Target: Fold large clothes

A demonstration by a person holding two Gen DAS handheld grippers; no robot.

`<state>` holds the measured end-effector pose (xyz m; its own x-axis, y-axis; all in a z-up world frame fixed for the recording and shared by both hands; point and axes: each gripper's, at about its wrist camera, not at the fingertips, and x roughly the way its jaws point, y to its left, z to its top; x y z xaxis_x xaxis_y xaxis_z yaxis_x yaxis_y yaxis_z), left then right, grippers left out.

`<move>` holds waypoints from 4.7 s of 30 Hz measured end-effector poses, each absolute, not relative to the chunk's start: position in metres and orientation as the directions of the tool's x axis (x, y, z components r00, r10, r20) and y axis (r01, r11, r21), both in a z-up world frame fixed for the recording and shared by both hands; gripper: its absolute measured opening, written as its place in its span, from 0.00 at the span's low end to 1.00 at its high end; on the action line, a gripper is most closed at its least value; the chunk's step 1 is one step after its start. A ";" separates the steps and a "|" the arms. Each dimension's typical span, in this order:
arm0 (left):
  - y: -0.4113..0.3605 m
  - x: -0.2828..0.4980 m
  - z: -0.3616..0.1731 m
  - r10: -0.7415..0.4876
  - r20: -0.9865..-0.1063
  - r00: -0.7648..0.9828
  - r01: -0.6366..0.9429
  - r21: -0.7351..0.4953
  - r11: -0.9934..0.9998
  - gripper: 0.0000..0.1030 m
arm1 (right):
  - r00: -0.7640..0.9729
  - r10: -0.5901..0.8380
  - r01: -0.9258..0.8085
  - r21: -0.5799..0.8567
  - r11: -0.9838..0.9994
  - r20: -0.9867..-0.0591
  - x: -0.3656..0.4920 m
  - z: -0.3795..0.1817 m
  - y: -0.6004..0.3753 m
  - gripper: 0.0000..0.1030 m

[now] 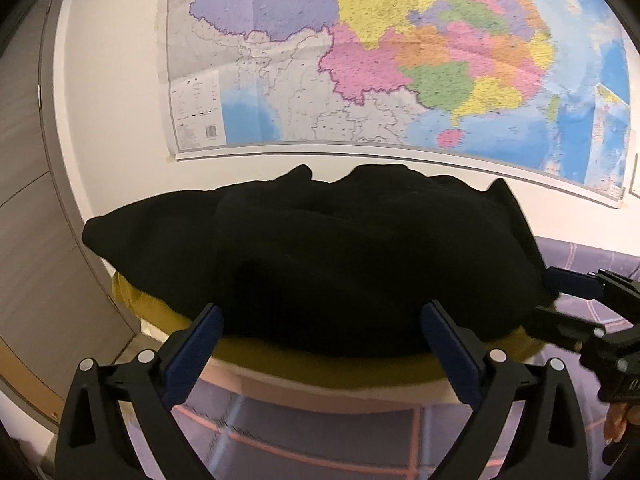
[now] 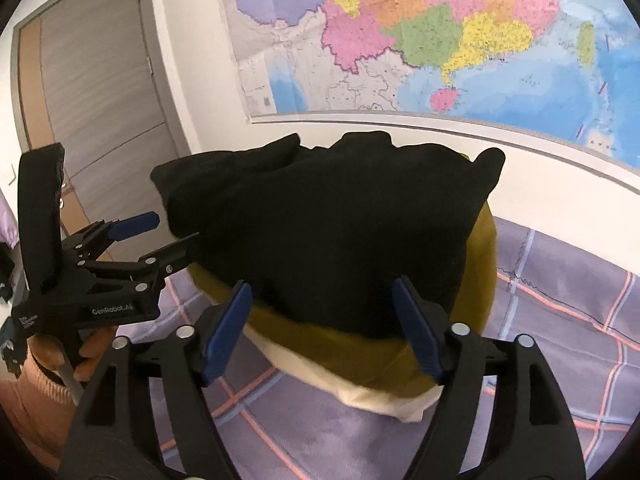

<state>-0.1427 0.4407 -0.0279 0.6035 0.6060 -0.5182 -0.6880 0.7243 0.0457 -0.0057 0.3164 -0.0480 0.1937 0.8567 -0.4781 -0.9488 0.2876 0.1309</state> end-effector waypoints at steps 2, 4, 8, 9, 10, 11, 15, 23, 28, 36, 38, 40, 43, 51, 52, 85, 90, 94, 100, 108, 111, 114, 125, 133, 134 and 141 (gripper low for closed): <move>0.432 -0.146 -0.028 0.609 -0.517 0.602 -0.691 0.045 0.721 0.93 | 0.197 0.862 -0.952 0.117 0.281 -0.468 -0.012 -0.048 0.309 0.78; 0.422 -0.149 -0.030 0.608 -0.515 0.603 -0.693 0.039 0.720 0.93 | 0.214 0.862 -0.950 0.106 0.293 -0.460 -0.017 -0.050 0.300 0.83; 0.403 -0.155 -0.040 0.595 -0.525 0.608 -0.693 0.014 0.721 0.93 | 0.238 0.862 -0.946 0.096 0.310 -0.447 -0.029 -0.059 0.280 0.91; 0.397 -0.158 -0.044 0.596 -0.531 0.603 -0.701 0.005 0.713 0.93 | 0.239 0.861 -0.947 0.089 0.309 -0.449 -0.032 -0.061 0.277 0.91; 0.394 -0.159 -0.047 0.591 -0.537 0.602 -0.703 -0.004 0.711 0.93 | 0.250 0.858 -0.946 0.076 0.315 -0.449 -0.036 -0.063 0.272 0.91; 0.391 -0.161 -0.050 0.581 -0.545 0.605 -0.701 -0.019 0.713 0.93 | 0.256 0.856 -0.946 0.065 0.317 -0.450 -0.040 -0.066 0.268 0.91; 0.380 -0.170 -0.064 0.525 -0.594 0.610 -0.699 -0.089 0.710 0.93 | 0.257 0.840 -0.941 0.075 0.331 -0.478 -0.047 -0.076 0.254 0.94; 0.355 -0.181 -0.084 0.549 -0.630 0.550 -0.731 -0.045 0.681 0.93 | 0.242 0.841 -0.941 0.096 0.326 -0.484 -0.060 -0.083 0.226 0.94; 0.343 -0.185 -0.086 0.548 -0.639 0.540 -0.740 -0.049 0.671 0.93 | 0.243 0.840 -0.937 0.106 0.333 -0.485 -0.069 -0.087 0.212 0.94; 0.329 -0.187 -0.082 0.570 -0.623 0.535 -0.746 -0.031 0.666 0.93 | 0.255 0.839 -0.933 0.106 0.344 -0.482 -0.078 -0.088 0.200 0.94; 0.325 -0.188 -0.080 0.574 -0.618 0.537 -0.744 -0.025 0.668 0.93 | 0.255 0.840 -0.933 0.107 0.344 -0.479 -0.079 -0.088 0.198 0.94; 0.322 -0.190 -0.080 0.576 -0.613 0.540 -0.742 -0.024 0.670 0.93 | 0.259 0.838 -0.931 0.106 0.349 -0.479 -0.081 -0.088 0.197 0.94; 0.316 -0.191 -0.080 0.577 -0.611 0.542 -0.738 -0.018 0.675 0.93 | 0.262 0.838 -0.929 0.111 0.354 -0.479 -0.083 -0.090 0.193 0.94; 0.313 -0.195 -0.081 0.580 -0.613 0.537 -0.743 -0.018 0.669 0.93 | 0.261 0.836 -0.927 0.116 0.357 -0.482 -0.087 -0.092 0.189 0.94; 0.312 -0.196 -0.081 0.582 -0.612 0.536 -0.744 -0.017 0.668 0.93 | 0.260 0.837 -0.927 0.119 0.356 -0.482 -0.087 -0.093 0.188 0.94; 0.305 -0.200 -0.087 0.576 -0.631 0.520 -0.747 -0.008 0.665 0.93 | 0.247 0.841 -0.927 0.136 0.350 -0.482 -0.100 -0.096 0.178 0.94; 0.303 -0.200 -0.087 0.578 -0.629 0.521 -0.744 -0.003 0.668 0.93 | 0.236 0.843 -0.928 0.144 0.343 -0.483 -0.099 -0.096 0.178 0.94; 0.303 -0.199 -0.088 0.576 -0.633 0.518 -0.745 -0.002 0.667 0.93 | 0.237 0.843 -0.927 0.148 0.346 -0.482 -0.099 -0.096 0.177 0.94; 0.302 -0.199 -0.088 0.579 -0.633 0.514 -0.747 0.002 0.665 0.93 | 0.240 0.843 -0.925 0.149 0.349 -0.481 -0.100 -0.098 0.178 0.94; 0.300 -0.199 -0.088 0.574 -0.636 0.516 -0.745 -0.001 0.667 0.93 | 0.237 0.843 -0.925 0.153 0.348 -0.482 -0.100 -0.098 0.178 0.94; 0.301 -0.199 -0.089 0.576 -0.635 0.515 -0.744 0.003 0.668 0.93 | 0.237 0.843 -0.925 0.154 0.348 -0.482 -0.100 -0.098 0.177 0.94; 0.301 -0.199 -0.089 0.574 -0.635 0.517 -0.743 0.000 0.669 0.93 | 0.238 0.843 -0.925 0.152 0.348 -0.482 -0.100 -0.098 0.177 0.94; 0.298 -0.202 -0.089 0.578 -0.632 0.516 -0.746 -0.001 0.666 0.93 | 0.240 0.845 -0.925 0.152 0.348 -0.478 -0.103 -0.099 0.178 0.94; 0.292 -0.207 -0.087 0.582 -0.624 0.521 -0.746 -0.003 0.666 0.93 | 0.245 0.847 -0.924 0.150 0.351 -0.472 -0.108 -0.098 0.175 0.94; 0.292 -0.208 -0.087 0.582 -0.624 0.522 -0.747 -0.004 0.665 0.93 | 0.246 0.847 -0.924 0.150 0.351 -0.471 -0.109 -0.098 0.174 0.94; 0.288 -0.214 -0.088 0.588 -0.615 0.526 -0.751 -0.010 0.661 0.93 | 0.242 0.852 -0.926 0.150 0.345 -0.465 -0.114 -0.096 0.171 0.94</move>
<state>-0.2145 0.2881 -0.0878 0.5258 0.5879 -0.6147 -0.7506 0.6607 -0.0102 -0.1139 0.1706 -0.0956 0.2421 0.8516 -0.4650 -0.9264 0.3453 0.1502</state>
